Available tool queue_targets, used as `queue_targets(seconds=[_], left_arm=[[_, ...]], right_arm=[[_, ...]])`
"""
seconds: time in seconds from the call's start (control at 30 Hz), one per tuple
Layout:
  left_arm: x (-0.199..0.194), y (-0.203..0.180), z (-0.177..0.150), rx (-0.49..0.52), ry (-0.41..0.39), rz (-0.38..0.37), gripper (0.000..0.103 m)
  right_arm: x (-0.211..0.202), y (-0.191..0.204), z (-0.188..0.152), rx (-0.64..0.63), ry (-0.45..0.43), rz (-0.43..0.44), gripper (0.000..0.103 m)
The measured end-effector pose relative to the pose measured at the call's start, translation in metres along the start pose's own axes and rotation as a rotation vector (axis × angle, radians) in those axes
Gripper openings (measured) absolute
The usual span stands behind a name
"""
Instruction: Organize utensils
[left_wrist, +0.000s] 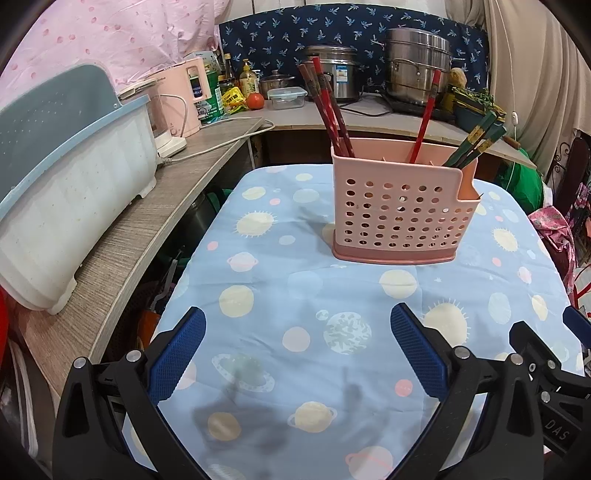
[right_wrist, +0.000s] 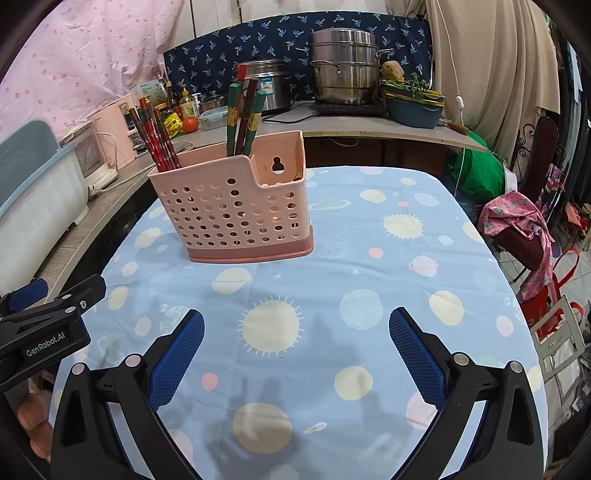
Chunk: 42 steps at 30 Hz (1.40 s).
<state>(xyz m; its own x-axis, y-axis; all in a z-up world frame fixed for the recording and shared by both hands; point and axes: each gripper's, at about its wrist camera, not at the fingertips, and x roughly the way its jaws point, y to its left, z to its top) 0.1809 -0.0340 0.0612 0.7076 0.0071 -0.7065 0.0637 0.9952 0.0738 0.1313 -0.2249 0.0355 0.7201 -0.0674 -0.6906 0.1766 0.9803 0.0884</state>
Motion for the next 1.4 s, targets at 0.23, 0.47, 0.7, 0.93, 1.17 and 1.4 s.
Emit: queue_targets(seconds=[0.23,0.47,0.7,0.93,1.17,1.4], left_arm=[[-0.0007,-0.0011,-0.0008,0.004,-0.005,0.001,0.096],[-0.002,-0.0047,-0.0012,0.021,-0.011,-0.001,0.096],[-0.0005,-0.0049,-0.0009,0.027,-0.003,-0.003,0.096],[-0.0007,-0.0052,-0.0006,0.034,-0.005,-0.005,0.096],[-0.0008,-0.0066,-0.0004,0.036,-0.007,-0.003,0.096],[-0.0006,-0.0078,-0.0007,0.036,-0.004,-0.005,0.096]], right_arm=[[0.0,0.0,0.0,0.001,0.0,-0.001,0.097],[0.0015,-0.0002,-0.0002,-0.002,0.002,-0.003,0.097],[0.0017,-0.0003,-0.0002,-0.002,0.003,-0.003,0.097],[0.0028,-0.0004,-0.0004,-0.004,0.005,-0.002,0.097],[0.0034,-0.0011,-0.0001,-0.003,0.006,-0.002,0.097],[0.0034,-0.0011,0.0,-0.004,0.005,-0.002,0.097]])
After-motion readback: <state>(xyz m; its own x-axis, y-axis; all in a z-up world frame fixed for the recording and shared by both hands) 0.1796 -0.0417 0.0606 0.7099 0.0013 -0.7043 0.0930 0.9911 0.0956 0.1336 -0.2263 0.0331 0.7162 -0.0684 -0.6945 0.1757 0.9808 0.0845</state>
